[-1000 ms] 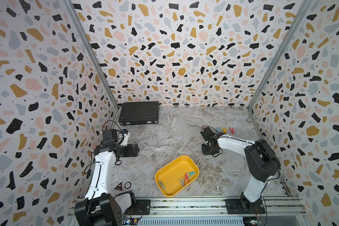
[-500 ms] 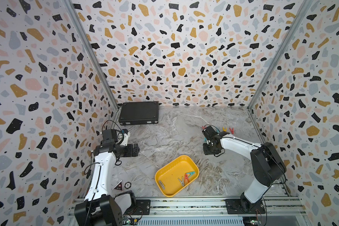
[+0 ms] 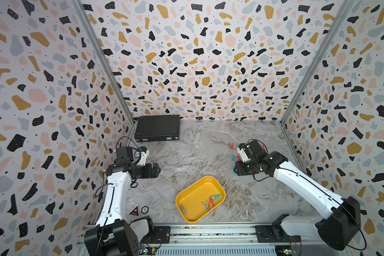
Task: Take the clothespins out of the storage box
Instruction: Place the clothespin at the center of the board, then pick up the clothespin from the storage box.
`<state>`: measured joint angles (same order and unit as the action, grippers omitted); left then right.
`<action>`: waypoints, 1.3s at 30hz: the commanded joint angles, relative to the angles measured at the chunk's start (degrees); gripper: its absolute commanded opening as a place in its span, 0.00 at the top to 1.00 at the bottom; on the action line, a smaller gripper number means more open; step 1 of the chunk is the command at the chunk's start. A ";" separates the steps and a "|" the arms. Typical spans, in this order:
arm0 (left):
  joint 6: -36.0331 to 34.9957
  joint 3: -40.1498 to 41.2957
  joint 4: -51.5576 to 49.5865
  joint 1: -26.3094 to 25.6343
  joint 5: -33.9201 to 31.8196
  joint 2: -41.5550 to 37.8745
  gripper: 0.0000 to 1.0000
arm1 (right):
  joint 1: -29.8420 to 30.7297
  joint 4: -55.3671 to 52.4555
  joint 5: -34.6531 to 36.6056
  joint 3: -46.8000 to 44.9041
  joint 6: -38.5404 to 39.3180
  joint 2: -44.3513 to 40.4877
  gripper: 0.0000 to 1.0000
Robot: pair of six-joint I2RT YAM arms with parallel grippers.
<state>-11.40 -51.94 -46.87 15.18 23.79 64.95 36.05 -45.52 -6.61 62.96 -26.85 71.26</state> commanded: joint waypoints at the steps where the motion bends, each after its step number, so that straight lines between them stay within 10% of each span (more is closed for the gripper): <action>1: -0.73 -2.85 -1.50 -2.07 2.83 0.88 0.00 | 3.07 -3.45 -3.14 -1.37 0.86 -4.21 0.56; 15: -20.26 -8.23 -14.78 -11.22 11.73 6.82 0.00 | 10.24 6.92 -8.82 -6.19 2.64 -4.42 0.58; 24: -6.64 -1.44 -0.84 -12.54 6.03 7.01 0.00 | 19.54 5.34 -2.92 2.77 5.80 9.84 0.59; 39: -4.57 -1.30 1.32 -12.46 -1.32 11.79 0.00 | 25.34 1.37 2.05 10.83 10.35 27.94 0.55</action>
<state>-16.73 -54.08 -46.98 2.74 24.18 77.65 61.32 -41.63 -5.89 71.96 -18.81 99.37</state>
